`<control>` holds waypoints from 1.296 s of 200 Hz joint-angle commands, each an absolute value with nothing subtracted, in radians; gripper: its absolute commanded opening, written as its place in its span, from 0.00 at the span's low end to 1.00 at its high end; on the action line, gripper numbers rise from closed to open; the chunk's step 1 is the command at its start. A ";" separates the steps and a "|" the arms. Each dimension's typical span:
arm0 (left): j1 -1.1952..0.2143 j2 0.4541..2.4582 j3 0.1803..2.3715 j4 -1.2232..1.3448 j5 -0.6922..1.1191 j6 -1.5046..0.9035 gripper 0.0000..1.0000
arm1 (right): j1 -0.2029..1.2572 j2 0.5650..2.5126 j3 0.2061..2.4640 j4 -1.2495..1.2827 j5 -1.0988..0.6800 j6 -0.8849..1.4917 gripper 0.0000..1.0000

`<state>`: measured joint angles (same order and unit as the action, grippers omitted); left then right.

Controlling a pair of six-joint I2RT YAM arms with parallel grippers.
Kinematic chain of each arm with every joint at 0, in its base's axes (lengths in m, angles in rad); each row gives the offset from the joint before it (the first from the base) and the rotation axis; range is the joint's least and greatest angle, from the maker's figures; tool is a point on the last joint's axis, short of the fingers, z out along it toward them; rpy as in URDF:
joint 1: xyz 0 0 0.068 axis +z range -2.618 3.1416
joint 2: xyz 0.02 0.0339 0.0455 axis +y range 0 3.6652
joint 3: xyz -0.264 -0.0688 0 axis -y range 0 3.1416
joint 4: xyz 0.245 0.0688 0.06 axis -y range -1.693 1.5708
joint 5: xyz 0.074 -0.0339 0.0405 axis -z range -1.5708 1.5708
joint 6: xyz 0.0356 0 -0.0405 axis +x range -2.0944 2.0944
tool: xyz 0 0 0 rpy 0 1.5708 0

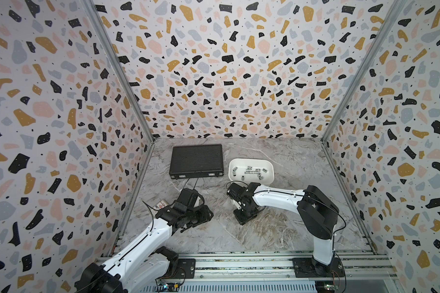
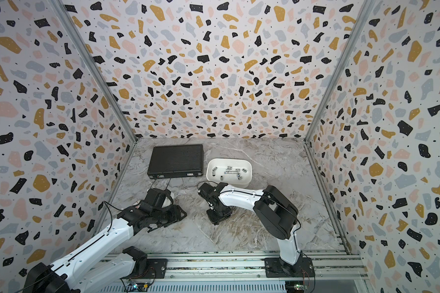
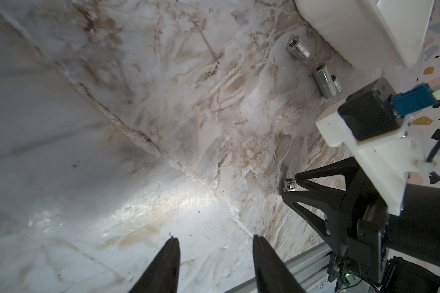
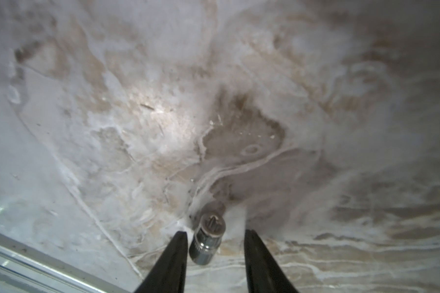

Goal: Put the socket on the desktop into the storage box
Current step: Pick up the socket head at the center of the board.

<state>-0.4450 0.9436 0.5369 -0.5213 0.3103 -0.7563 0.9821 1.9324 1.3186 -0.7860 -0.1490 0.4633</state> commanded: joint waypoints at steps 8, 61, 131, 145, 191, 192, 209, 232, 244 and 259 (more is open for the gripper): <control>-0.438 0.943 0.525 -0.502 0.322 -0.764 0.51 | 0.988 1.943 1.350 -0.827 -0.149 0.451 0.36; -0.437 0.949 0.529 -0.501 0.325 -0.765 0.51 | 0.988 1.945 1.353 -0.828 -0.150 0.449 0.16; -0.437 0.960 0.551 -0.498 0.331 -0.765 0.51 | 0.980 1.879 1.336 -0.828 -0.104 0.446 0.15; -0.438 0.970 0.562 -0.491 0.342 -0.756 0.51 | 0.965 1.852 1.333 -0.828 -0.103 0.446 0.15; -0.438 1.031 0.637 -0.492 0.346 -0.736 0.51 | 0.880 1.761 1.343 -0.831 -0.109 0.426 0.16; -0.437 1.032 0.638 -0.491 0.346 -0.736 0.51 | 0.878 1.760 1.344 -0.831 -0.109 0.426 0.16; -0.437 1.058 0.670 -0.480 0.349 -0.735 0.51 | 0.843 1.741 1.362 -0.843 -0.105 0.410 0.16; -0.437 1.097 0.720 -0.468 0.355 -0.730 0.51 | 0.795 1.732 1.392 -0.857 -0.101 0.394 0.16; -0.438 1.117 0.749 -0.460 0.356 -0.727 0.51 | 0.772 1.732 1.411 -0.862 -0.100 0.387 0.16; -0.437 1.145 0.786 -0.453 0.357 -0.724 0.51 | 0.741 1.736 1.442 -0.871 -0.097 0.381 0.16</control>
